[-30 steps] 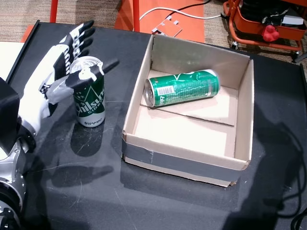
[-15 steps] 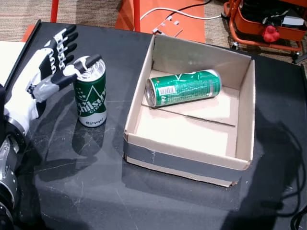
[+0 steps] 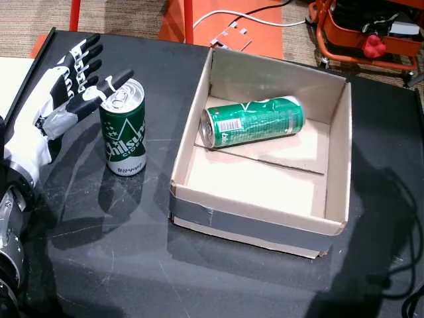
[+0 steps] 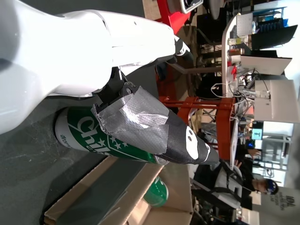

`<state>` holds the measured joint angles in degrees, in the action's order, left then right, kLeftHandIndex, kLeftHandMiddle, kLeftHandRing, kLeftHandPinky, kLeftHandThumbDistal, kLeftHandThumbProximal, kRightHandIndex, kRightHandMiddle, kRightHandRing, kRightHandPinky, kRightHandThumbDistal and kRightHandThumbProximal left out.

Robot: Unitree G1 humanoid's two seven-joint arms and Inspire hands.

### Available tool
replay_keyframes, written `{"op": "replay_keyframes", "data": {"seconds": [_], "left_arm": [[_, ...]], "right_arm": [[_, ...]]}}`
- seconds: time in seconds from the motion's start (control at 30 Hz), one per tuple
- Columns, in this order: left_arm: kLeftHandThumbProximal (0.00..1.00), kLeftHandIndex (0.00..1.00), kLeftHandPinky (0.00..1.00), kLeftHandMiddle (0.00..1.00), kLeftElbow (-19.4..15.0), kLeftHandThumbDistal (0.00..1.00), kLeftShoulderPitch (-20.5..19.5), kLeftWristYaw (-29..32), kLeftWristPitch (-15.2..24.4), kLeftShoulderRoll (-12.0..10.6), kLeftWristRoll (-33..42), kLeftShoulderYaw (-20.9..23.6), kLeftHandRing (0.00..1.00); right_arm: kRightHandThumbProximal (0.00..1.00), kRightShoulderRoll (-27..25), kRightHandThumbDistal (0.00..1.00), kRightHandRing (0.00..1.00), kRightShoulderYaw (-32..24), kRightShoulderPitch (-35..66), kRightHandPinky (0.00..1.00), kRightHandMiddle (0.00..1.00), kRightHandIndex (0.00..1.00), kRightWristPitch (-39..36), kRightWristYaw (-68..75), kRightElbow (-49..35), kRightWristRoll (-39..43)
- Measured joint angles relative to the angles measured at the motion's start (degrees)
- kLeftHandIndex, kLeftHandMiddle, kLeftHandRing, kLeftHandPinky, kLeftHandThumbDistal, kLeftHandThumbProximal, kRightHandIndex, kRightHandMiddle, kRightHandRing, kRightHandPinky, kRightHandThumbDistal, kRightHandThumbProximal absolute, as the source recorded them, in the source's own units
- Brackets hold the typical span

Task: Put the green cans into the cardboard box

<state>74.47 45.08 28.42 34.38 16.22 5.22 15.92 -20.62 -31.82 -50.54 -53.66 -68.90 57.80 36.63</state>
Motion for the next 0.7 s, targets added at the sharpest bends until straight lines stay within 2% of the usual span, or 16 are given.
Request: {"op": "replay_keyframes", "data": {"seconds": [0.4,0.7], "left_arm": [[0.43,1.00,1.00,1.00,0.00,1.00,-0.01,-1.35,0.08,0.02,-1.04,-0.79,1.00],[0.45,1.00,1.00,1.00,0.00,1.00,0.00,-4.43,0.85,0.27,-3.37,-3.65,1.00]], "right_arm": [[0.69,0.00,1.00,0.92,1.29,0.82,1.00,0.94,0.98,-0.27,1.60,-0.08,-1.06],[0.70,-0.07,1.00,0.91,1.75,1.06,1.00,0.94,0.98,-0.31,2.51,-0.24,-1.55]]}}
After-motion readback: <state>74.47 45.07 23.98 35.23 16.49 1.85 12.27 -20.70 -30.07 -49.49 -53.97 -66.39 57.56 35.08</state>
